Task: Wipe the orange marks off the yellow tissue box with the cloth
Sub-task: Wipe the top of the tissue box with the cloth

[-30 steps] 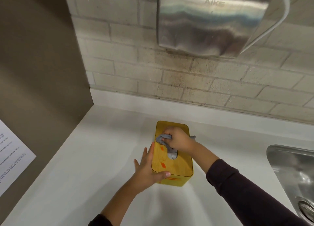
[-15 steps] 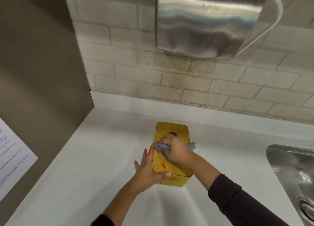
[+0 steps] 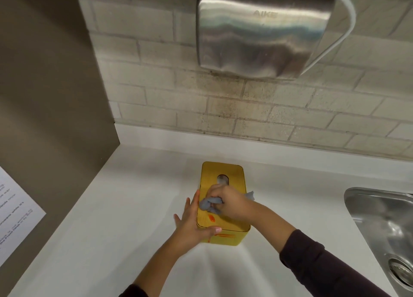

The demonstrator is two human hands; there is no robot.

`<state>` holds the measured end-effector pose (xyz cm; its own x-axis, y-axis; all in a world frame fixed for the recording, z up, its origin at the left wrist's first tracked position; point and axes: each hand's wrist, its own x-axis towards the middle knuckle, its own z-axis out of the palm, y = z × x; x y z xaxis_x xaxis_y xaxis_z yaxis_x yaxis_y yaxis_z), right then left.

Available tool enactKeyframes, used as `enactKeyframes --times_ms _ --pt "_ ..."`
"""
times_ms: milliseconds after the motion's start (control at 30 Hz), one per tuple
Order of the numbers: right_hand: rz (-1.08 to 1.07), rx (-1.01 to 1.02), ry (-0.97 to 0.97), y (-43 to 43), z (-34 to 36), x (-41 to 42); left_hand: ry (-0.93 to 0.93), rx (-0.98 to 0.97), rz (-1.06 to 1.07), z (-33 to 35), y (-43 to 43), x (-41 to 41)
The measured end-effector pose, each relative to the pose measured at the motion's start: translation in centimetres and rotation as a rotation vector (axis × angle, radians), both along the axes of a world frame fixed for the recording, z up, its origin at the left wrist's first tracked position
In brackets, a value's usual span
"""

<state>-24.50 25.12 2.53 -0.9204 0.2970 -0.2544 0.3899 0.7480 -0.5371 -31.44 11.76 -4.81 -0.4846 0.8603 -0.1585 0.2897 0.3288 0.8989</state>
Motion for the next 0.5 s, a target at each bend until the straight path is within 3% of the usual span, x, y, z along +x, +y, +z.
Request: enactKeyframes --times_ms 300,500 --pt "0.027 0.04 0.053 -0.2 -0.2 0.1 0.005 -0.004 0.006 0.0 0.0 0.0" --pt "0.024 0.022 -0.02 -0.2 -0.2 0.7 0.038 -0.036 -0.019 -0.2 0.0 -0.3"
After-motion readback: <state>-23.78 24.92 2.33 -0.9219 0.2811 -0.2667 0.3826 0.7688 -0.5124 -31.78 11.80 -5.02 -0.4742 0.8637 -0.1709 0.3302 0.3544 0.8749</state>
